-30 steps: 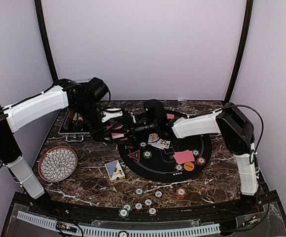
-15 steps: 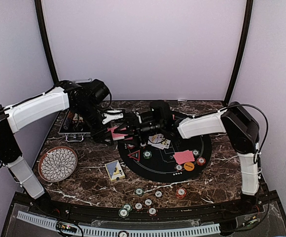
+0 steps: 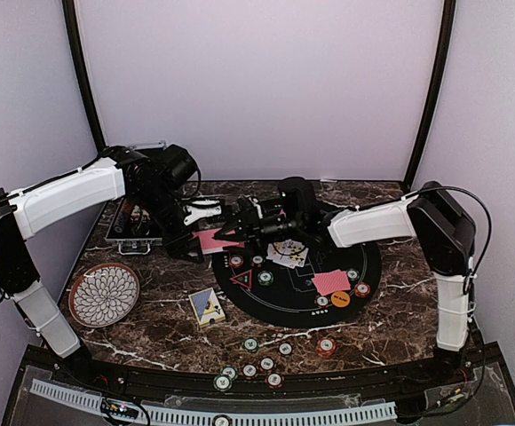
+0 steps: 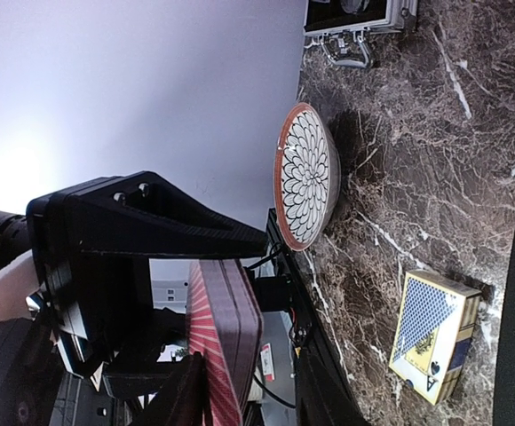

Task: Distribute texas hold em gaming equipment

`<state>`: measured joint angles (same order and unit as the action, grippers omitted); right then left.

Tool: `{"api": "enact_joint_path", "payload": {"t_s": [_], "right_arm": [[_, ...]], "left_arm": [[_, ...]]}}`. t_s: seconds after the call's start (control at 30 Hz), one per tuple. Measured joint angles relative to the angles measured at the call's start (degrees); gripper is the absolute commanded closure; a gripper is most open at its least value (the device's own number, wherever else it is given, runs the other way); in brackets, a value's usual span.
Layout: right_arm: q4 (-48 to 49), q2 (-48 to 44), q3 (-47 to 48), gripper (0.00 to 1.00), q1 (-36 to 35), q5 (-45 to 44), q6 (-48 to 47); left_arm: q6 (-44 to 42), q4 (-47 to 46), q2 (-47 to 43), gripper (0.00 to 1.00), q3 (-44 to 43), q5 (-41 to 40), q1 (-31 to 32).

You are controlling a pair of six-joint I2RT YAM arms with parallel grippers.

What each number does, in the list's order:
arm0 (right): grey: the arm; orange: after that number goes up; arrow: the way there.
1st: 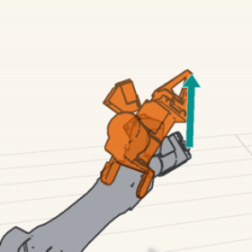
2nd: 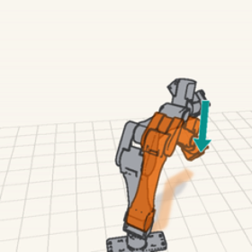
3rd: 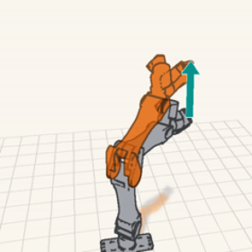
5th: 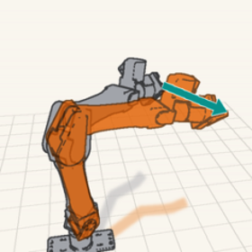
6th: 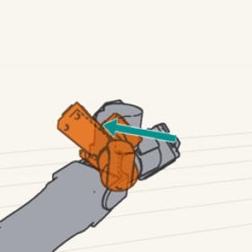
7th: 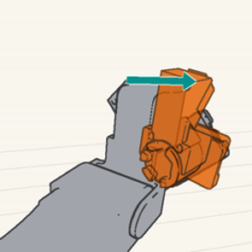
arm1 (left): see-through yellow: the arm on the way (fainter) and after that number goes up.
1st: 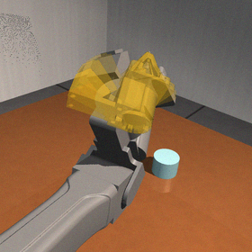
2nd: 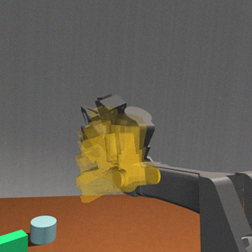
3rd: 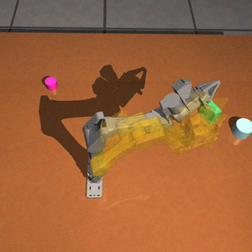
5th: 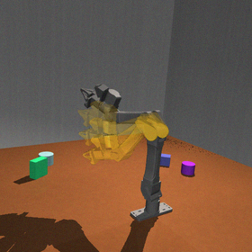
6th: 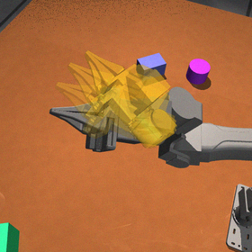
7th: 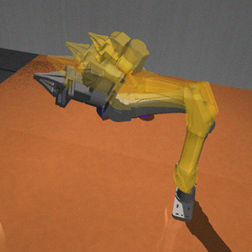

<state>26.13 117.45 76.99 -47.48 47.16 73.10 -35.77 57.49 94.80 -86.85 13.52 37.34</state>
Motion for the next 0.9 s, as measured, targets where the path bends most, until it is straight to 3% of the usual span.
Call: {"api": "enact_joint_path", "payload": {"t_s": [0.4, 0.9], "right_arm": [[-1.7, -2.8, -1.3, 1.00, 1.5, 0.4, -0.1], [-4.9, -6.6, -5.4, 1.00, 5.9, 1.1, -2.1]], "left_arm": [[0.0, 0.0, -0.2, 1.00, 0.2, -0.7, -0.5], [0.0, -0.2, -0.2, 1.00, 0.6, -0.7, -0.9]]}}
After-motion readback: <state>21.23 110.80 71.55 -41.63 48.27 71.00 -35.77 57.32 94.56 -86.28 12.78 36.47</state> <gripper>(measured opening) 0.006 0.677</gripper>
